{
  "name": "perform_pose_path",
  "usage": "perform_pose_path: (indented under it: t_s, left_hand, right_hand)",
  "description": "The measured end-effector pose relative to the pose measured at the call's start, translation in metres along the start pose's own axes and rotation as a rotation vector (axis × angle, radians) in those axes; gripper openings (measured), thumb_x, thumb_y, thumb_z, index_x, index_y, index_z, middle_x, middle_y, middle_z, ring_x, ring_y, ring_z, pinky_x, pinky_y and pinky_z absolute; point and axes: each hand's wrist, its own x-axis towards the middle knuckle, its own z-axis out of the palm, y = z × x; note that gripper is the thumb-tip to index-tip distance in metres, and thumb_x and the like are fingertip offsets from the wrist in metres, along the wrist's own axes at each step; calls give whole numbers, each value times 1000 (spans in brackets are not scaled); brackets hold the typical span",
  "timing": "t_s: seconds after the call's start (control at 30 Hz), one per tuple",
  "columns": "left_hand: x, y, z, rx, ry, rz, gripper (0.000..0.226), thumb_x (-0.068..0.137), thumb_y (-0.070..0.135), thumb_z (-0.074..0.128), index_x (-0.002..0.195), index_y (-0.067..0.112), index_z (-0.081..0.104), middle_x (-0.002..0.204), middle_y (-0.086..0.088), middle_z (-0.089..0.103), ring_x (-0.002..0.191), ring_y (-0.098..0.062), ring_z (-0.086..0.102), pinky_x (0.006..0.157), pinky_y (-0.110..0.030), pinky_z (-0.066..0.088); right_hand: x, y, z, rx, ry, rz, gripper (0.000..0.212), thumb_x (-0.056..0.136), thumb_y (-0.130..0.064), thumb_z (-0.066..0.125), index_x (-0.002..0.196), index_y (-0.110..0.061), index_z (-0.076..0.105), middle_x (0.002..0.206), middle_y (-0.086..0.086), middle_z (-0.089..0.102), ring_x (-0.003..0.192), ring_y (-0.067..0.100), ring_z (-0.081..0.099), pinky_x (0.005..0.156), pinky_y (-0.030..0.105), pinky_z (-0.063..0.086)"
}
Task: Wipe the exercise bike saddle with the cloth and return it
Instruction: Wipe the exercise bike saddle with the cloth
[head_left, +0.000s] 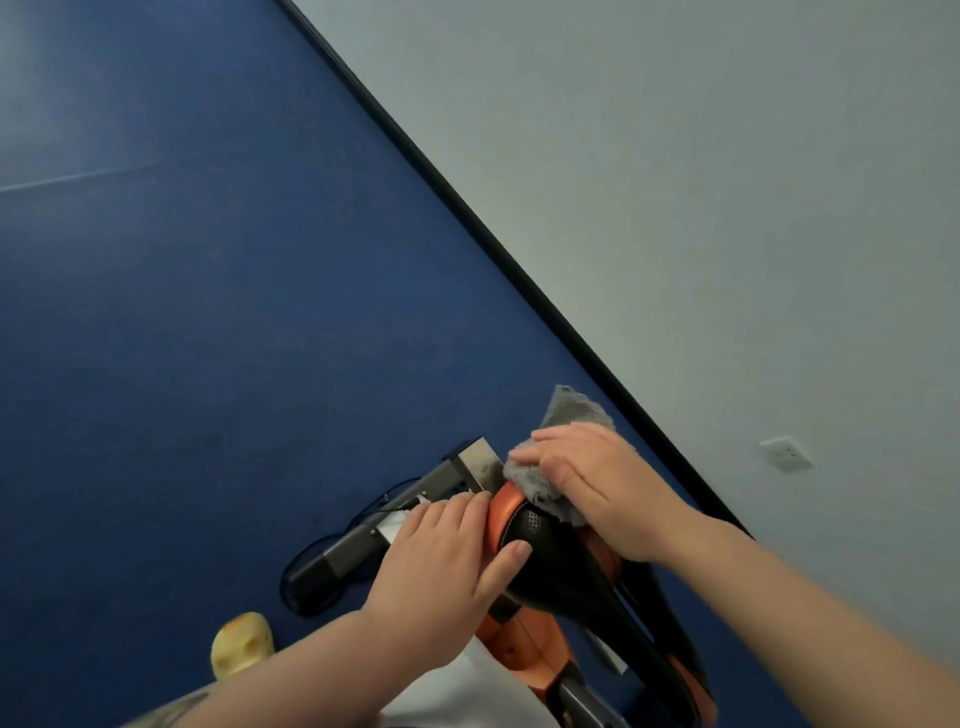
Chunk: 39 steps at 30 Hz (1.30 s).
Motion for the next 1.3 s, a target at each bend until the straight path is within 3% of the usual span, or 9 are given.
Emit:
perform_pose_path:
  t_s: [0.23, 0.37, 0.53, 0.67, 0.8, 0.9, 1.03, 1.2, 1.3]
  left_hand:
    - [-5, -8, 0, 40, -3, 49, 64, 87, 67, 7, 133, 30, 32, 131, 13, 45, 120, -10, 40, 110, -29, 25]
    - [-4, -6, -1, 28, -36, 27, 69, 85, 69, 7, 137, 29, 30, 136, 11, 43, 125, -10, 38, 111, -29, 21]
    - [-4, -8, -1, 48, -18, 69, 67, 85, 68, 4, 132, 30, 32, 130, 12, 46, 118, -10, 41, 109, -28, 26]
    - [-2, -7, 0, 13, -9, 59, 67, 86, 67, 9, 138, 29, 29, 136, 12, 44, 124, -8, 38, 112, -28, 22]
    - [-1, -7, 3, -4, -4, 88, 69, 85, 67, 4, 138, 30, 26, 134, 14, 43, 122, -5, 38, 113, -29, 25]
    - [1, -6, 3, -44, -11, 85, 71, 84, 69, 6, 141, 30, 21, 138, 15, 40, 126, -4, 36, 113, -31, 26]
    - [1, 1, -1, -105, -29, 31, 77, 81, 71, 10, 146, 30, 13, 145, 15, 34, 132, -7, 31, 116, -32, 24]
    - [3, 0, -2, -120, -35, 36, 74, 79, 74, 10, 141, 34, 20, 138, 18, 39, 129, -5, 36, 114, -30, 27]
    - [6, 0, -1, -121, -63, 6, 78, 80, 76, 14, 146, 35, 11, 144, 17, 35, 132, -6, 32, 115, -31, 22]
  right_hand:
    - [-4, -20, 12, -112, -60, -106, 49, 94, -50, 28, 126, -33, 61, 136, -18, 56, 129, -3, 42, 113, 26, 23]
    - [-1, -16, 12, -166, 122, 40, 51, 91, -51, 26, 113, -32, 69, 122, -18, 63, 124, 1, 45, 112, 31, 22]
    - [-11, -17, 17, -226, -47, -84, 51, 95, -60, 22, 129, -40, 53, 133, -23, 53, 128, -4, 38, 118, 34, 12]
    - [-3, -7, 10, -177, 117, 84, 51, 91, -56, 23, 114, -37, 65, 121, -20, 59, 122, 0, 42, 113, 41, 22]
    - [-9, -28, 23, -214, -12, -24, 46, 95, -52, 23, 121, -39, 57, 127, -21, 56, 126, 0, 39, 118, 40, 5]
    - [-5, -15, 12, -217, -53, -40, 41, 96, -51, 27, 120, -38, 58, 125, -21, 58, 123, -1, 42, 117, 37, 14]
    - [5, 0, 10, -162, 138, 164, 38, 95, -45, 31, 104, -34, 66, 110, -18, 64, 108, 8, 51, 100, 39, 39]
    - [-8, -29, 24, -163, 46, 37, 49, 94, -46, 19, 116, -35, 61, 123, -18, 60, 123, 3, 42, 117, 36, 10]
    - [-6, -8, 15, -120, 52, 43, 47, 94, -48, 23, 115, -35, 63, 122, -19, 61, 122, 1, 44, 116, 35, 18]
